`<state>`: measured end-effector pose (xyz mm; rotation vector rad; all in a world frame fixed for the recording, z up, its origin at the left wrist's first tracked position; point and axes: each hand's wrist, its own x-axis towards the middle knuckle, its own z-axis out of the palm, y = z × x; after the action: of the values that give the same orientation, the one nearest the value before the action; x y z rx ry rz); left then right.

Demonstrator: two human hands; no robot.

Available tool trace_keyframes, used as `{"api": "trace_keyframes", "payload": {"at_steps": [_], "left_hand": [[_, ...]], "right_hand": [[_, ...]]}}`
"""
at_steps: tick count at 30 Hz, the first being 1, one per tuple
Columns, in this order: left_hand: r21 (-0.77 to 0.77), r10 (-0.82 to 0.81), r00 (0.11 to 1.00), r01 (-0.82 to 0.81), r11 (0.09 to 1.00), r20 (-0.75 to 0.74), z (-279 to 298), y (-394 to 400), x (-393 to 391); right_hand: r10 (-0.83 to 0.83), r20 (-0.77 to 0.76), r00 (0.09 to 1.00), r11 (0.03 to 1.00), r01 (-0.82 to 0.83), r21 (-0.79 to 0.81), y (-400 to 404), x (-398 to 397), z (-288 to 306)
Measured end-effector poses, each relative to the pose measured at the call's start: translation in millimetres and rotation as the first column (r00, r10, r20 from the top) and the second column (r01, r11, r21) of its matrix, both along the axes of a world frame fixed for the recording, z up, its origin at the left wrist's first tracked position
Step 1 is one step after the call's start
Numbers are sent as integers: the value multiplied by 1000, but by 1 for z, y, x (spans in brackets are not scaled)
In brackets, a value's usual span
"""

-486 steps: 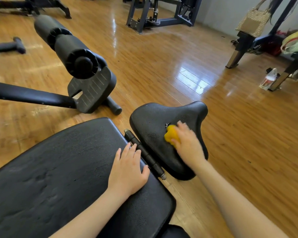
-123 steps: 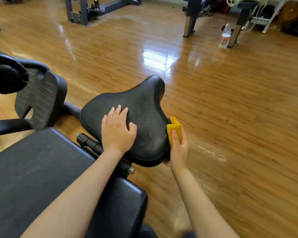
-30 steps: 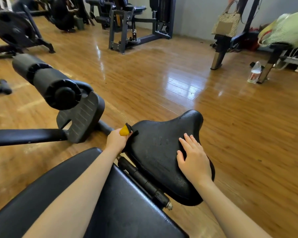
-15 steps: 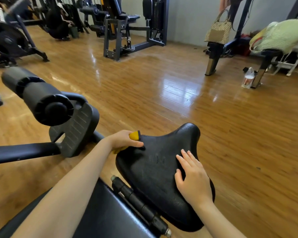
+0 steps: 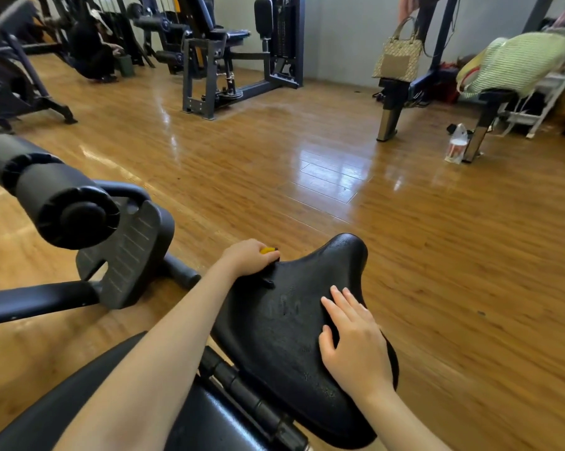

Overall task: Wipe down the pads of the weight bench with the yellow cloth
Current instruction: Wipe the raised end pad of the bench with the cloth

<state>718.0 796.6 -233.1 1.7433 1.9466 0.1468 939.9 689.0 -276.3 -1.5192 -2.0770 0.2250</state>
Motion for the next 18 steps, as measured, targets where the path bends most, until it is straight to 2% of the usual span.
{"api": "trace_keyframes", "payload": {"at_steps": [3,7,10,13,18], "left_hand": [[-15,-88,994,87,996,-67,7,20,35],[-8,-114,993,114,993,-7,5,25,56],[-138,-145,981,162,977,125,18,16,43],[-266,-201,978,209,941,57,25,5,13],[-94,-176,979,167,982,-104,7,-3,4]], "right_hand": [[15,-9,1000,1000,-15,-14,1,-1,2],[27,0,1000,999,-27,-34,0,4,1],[26,-8,1000,999,-26,-39,-1,7,1],[29,-26,999,999,-30,-37,-2,5,0],[2,-13,1000,1000,-2,-10,-3,2,0]]}}
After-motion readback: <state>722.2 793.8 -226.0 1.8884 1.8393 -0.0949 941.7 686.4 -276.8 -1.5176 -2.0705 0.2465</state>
